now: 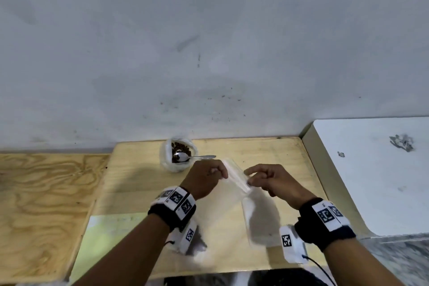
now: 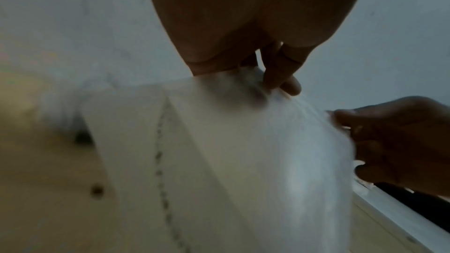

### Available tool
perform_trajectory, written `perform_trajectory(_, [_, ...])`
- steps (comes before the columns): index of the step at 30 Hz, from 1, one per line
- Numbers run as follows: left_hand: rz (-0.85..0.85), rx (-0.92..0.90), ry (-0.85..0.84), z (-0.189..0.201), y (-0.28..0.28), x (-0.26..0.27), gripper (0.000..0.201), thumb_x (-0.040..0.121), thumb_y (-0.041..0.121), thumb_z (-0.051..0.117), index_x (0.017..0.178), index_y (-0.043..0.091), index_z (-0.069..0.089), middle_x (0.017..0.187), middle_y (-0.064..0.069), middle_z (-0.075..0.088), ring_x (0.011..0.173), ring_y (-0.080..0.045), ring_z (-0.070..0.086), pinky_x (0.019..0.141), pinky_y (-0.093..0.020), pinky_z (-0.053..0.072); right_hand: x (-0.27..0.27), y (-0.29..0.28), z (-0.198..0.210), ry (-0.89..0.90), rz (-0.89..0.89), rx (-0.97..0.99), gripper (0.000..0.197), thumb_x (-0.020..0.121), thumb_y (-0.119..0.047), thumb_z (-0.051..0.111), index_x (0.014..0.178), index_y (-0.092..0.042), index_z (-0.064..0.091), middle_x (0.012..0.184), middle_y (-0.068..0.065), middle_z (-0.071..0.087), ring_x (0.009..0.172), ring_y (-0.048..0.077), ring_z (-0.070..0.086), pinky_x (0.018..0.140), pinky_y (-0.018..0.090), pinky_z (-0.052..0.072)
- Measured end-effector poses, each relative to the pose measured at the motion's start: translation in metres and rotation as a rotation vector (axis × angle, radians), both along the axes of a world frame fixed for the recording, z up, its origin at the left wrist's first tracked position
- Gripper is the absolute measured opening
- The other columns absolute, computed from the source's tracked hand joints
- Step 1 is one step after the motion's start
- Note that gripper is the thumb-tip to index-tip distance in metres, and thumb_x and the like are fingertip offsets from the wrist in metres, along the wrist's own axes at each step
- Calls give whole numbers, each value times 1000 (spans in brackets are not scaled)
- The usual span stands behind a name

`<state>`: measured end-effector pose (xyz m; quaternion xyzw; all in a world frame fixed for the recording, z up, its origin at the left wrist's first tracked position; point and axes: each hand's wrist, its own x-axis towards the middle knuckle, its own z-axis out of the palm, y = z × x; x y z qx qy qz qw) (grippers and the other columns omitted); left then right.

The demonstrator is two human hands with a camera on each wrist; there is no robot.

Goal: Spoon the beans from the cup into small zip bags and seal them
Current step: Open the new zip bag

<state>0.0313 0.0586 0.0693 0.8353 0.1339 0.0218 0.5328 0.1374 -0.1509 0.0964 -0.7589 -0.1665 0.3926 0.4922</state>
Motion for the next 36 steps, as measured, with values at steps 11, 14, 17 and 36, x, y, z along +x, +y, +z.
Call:
perform_trajectory(11, [282,364,-252,41,112,-23,27,74,46,69,64,21,70,71,9,67,64,-5,60,60,-26,46,-31,161,44,12,-34,-26,22,73,1,74,89,-13,75,64,-2,69,48,3,40,48,20,25])
perform_trajectory(14, [335,69,-98,51,132,-28,28,81,35,73,67,12,70,61,0,69,56,-9,66,59,-31,53,-40,198,51,-25,-26,9,23,70,3,77,89,-10,75,71,3,71,50,3,48,46,20,25])
perform_trajectory(17, [371,-105,-51,49,156,-29,32,79,38,72,69,8,66,67,-6,71,63,-21,70,71,-41,59,-48,226,58,-39,-27,83,23,74,12,73,95,3,74,74,12,69,49,1,56,40,12,32])
perform_trajectory(36, [269,-12,124,72,157,-2,30,83,17,54,62,-5,52,61,-19,70,51,-24,69,61,-38,57,-28,245,48,-507,-68,-63,16,74,-10,68,61,-13,57,62,2,64,62,18,58,64,33,49])
